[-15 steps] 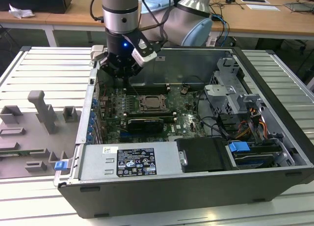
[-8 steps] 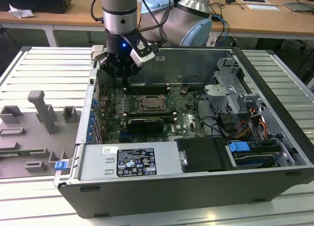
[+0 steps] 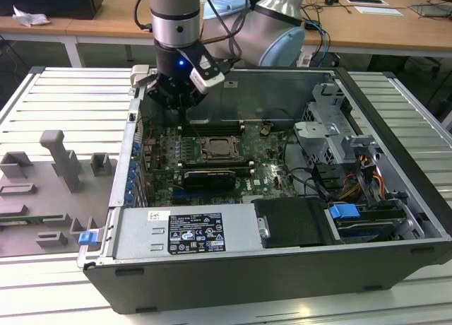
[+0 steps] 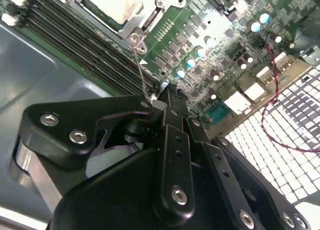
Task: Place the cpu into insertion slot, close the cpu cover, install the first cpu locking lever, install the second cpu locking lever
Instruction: 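Install the first cpu locking lever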
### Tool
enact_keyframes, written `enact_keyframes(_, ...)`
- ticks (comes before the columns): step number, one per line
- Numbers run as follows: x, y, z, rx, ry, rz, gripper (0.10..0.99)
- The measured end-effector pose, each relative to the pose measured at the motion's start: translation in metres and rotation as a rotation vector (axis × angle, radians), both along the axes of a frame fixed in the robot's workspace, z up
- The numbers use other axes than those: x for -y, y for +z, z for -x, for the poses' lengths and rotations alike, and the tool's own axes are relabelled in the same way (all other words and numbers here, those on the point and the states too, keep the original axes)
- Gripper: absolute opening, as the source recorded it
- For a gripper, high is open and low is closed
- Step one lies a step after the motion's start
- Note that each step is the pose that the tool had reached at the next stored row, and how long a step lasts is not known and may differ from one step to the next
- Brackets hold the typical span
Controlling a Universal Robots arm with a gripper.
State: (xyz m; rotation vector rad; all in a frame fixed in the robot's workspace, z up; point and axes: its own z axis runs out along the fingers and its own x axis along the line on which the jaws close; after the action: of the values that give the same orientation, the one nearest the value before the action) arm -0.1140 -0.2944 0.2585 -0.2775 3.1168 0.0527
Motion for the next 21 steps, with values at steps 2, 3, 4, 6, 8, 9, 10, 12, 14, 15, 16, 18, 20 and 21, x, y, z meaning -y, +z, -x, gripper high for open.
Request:
enact_keyframes(2, -0.0002, 0.0, -0.0062, -0.0001, 0.0, 0.0, 0.106)
enact_keyframes(3, -0.0003, 0.0, -0.007, 0.0, 0.0, 0.0, 0.106)
enact_keyframes(4, -0.0003, 0.0, -0.0078, -0.0001, 0.0, 0.0, 0.106)
enact_keyframes(6, -0.0002, -0.0002, -0.0093, 0.0, 0.0, 0.0, 0.106)
enact_keyframes(8, -0.0003, -0.0004, -0.0103, 0.0001, 0.0, 0.0, 0.106)
enact_keyframes(9, -0.0003, -0.0005, -0.0107, 0.0, 0.0, 0.0, 0.106)
enact_keyframes(10, -0.0002, -0.0006, -0.011, 0.0, 0.0, 0.0, 0.106)
enact_keyframes(12, -0.0003, -0.0011, -0.0129, 0.0, 0.0, 0.0, 0.106)
enact_keyframes(14, -0.0003, -0.002, -0.0149, 0.0001, 0.0, 0.0, 0.106)
enact_keyframes(15, -0.0003, -0.0024, -0.0154, 0.0, 0.0, 0.0, 0.106)
enact_keyframes(16, -0.0003, -0.003, -0.016, -0.0001, 0.0, 0.0, 0.106)
enact_keyframes(18, -0.0003, -0.0036, -0.0167, -0.0001, 0.0, 0.0, 0.106)
enact_keyframes(20, -0.0003, -0.0046, -0.0172, 0.0001, 0.0, 0.0, 0.106)
enact_keyframes(21, -0.0003, -0.0049, -0.0175, 0.0, 0.0, 0.0, 0.106)
